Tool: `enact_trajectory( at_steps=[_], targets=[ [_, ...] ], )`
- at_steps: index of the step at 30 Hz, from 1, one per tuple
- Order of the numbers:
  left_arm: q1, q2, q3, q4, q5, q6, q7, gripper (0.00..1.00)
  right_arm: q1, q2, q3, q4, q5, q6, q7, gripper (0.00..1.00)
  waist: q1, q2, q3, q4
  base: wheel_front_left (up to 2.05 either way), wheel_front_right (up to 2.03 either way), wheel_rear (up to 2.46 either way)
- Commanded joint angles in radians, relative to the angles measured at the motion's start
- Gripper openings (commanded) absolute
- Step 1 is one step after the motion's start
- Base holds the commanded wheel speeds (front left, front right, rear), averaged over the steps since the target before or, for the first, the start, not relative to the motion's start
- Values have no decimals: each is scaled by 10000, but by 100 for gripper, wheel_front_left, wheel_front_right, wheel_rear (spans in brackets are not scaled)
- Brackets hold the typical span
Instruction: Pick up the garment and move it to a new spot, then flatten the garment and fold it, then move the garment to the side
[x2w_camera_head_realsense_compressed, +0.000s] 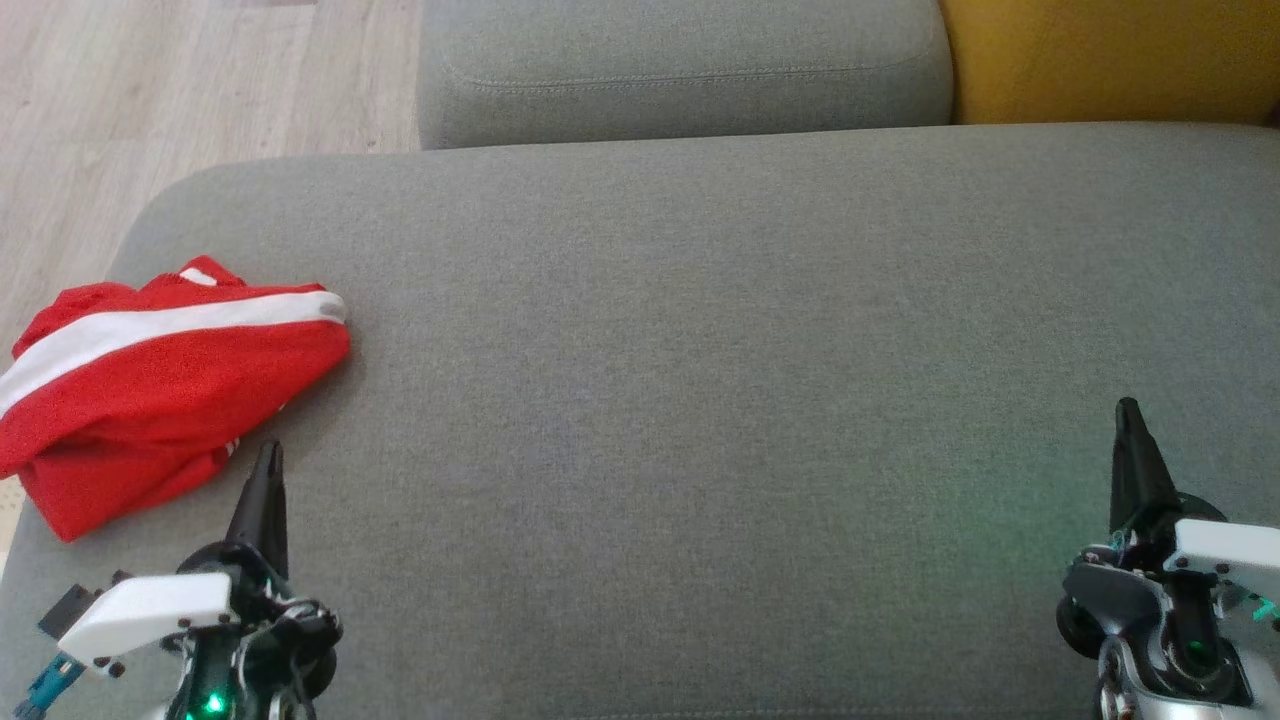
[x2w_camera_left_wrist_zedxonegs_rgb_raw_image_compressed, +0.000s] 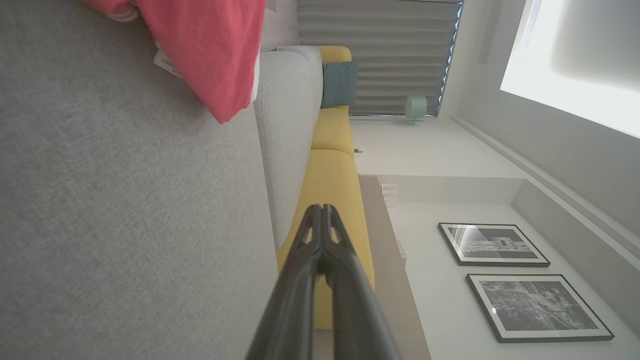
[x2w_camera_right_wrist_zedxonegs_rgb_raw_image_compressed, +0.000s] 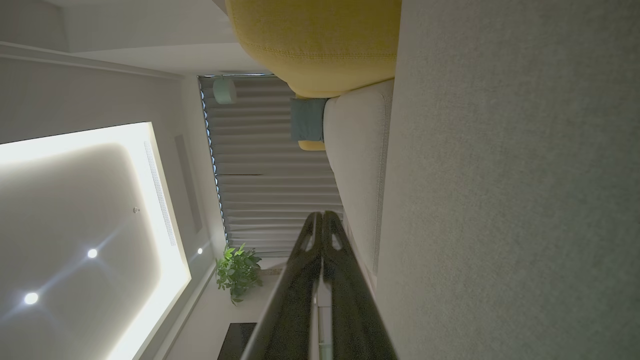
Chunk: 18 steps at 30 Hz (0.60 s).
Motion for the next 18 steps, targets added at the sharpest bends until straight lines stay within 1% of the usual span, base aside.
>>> enact_trajectory(
  at_steps=[1, 18],
  targets=[
    [-587, 189, 346, -383, -46, -71, 73, 0, -177, -85, 214, -378, 74, -9, 13, 0, 0, 0, 0, 0, 0, 0, 0],
    [-587, 189, 346, -383, -46, -71, 73, 0, -177, -85, 214, -378, 74, -9, 13, 0, 0, 0, 0, 0, 0, 0, 0]
  ],
)
